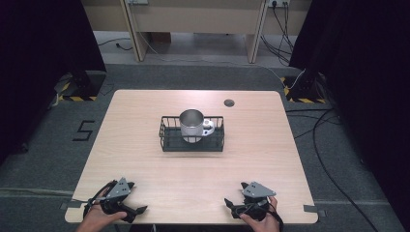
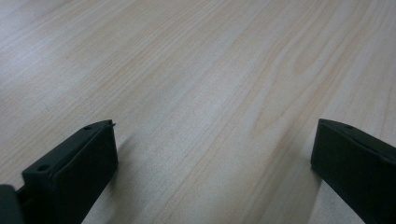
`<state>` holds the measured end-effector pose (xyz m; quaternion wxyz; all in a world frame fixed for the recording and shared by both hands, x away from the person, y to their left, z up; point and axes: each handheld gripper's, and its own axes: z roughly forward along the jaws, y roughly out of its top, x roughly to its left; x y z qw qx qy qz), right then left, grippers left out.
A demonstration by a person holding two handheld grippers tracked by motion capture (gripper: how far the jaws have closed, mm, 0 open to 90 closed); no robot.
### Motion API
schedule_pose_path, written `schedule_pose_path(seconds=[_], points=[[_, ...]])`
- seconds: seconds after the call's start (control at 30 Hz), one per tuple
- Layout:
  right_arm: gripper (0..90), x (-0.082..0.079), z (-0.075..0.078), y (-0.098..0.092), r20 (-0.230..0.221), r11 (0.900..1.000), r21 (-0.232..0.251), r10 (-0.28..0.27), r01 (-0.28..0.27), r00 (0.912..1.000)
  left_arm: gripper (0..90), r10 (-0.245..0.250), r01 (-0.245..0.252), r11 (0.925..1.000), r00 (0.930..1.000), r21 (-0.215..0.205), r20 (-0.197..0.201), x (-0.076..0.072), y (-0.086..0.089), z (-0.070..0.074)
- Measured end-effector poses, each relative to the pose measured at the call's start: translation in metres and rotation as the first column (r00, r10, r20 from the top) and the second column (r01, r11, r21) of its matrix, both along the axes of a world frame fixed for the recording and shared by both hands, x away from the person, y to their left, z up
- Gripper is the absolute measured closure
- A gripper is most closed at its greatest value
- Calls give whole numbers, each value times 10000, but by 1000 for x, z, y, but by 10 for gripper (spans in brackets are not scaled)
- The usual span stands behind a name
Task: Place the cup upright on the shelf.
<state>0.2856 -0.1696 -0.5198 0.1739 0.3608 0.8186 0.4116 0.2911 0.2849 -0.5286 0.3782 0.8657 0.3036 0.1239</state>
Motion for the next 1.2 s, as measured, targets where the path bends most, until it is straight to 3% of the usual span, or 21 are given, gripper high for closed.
schedule_pose_path(seconds=[0.27,0.73,1.2], points=[[145,-3,-9,0,-229,9991,-389,-189,180,9996,0,-3,3,10000,10000,0,-1,0,0,0],[103,-7,-15,-2,197,10000,-68,-68,70,9998,0,-5,5,10000,10000,3,2,0,0,0],[103,-9,-15,-3,200,9999,-61,-90,91,9998,0,-10,10,10000,10000,26,3,0,0,0]])
